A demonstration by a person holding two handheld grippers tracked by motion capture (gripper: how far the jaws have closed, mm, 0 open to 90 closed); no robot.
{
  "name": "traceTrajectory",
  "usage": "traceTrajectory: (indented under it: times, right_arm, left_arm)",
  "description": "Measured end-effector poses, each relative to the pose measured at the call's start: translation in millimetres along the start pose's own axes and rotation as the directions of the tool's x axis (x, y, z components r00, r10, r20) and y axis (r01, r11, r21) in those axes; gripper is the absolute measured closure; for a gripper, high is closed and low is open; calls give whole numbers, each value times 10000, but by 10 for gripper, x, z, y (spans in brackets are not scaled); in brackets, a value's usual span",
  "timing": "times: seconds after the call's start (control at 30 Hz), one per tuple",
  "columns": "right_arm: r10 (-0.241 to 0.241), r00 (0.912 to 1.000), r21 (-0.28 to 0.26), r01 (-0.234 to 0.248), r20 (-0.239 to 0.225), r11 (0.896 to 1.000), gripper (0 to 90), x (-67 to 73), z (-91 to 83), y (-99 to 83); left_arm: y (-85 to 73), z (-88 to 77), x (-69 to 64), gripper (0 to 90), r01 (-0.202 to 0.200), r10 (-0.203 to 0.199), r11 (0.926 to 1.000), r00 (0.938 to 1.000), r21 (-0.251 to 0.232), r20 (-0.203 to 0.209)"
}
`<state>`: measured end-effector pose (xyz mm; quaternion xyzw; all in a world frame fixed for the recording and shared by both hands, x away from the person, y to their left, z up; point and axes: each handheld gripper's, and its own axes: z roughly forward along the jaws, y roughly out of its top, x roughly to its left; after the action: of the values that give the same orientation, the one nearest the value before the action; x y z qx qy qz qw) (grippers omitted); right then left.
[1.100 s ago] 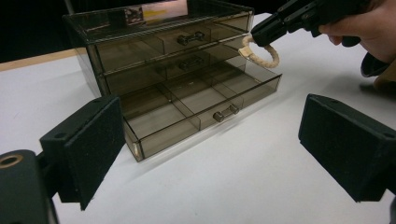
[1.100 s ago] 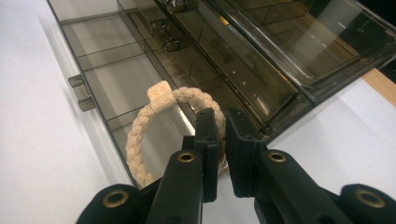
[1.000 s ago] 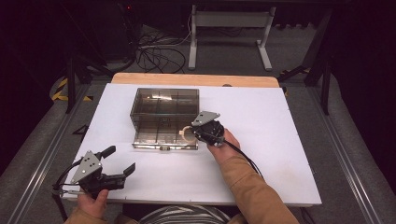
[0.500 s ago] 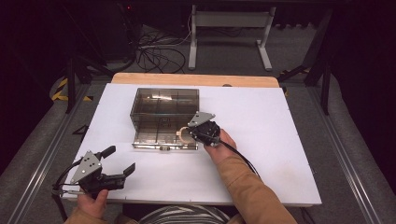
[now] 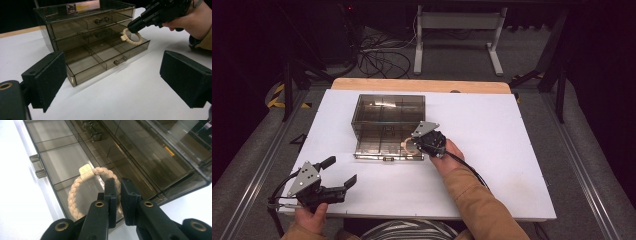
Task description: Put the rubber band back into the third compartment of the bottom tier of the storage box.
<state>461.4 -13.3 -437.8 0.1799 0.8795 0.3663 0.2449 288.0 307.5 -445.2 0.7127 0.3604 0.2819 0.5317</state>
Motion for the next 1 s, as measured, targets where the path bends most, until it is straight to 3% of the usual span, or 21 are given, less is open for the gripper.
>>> traceTrajectory:
  times: [1.0]
  right_arm:
    - [15,9989,742,19,-469,9972,822,28,95,-51]
  left_arm:
    - [-1,2,4,82,34,-35,10000,10000,43,32]
